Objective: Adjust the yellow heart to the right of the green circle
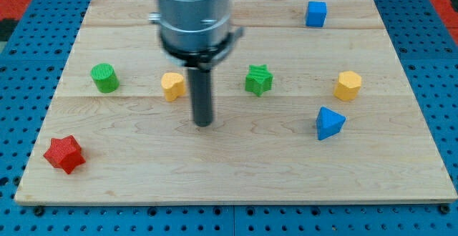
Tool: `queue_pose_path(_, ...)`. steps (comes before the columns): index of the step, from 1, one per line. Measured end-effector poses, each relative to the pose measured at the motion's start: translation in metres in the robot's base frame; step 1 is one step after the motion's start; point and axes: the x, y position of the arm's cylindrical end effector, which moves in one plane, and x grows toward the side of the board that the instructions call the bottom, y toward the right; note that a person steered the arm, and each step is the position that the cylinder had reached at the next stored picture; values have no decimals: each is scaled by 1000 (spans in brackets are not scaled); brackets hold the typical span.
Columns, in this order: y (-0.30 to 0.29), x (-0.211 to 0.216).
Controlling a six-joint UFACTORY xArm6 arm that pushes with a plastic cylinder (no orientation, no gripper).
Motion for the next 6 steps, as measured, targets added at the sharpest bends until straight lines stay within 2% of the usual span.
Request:
queue_pose_path(2, -70, -44)
queue_pose_path(6, -38, -25)
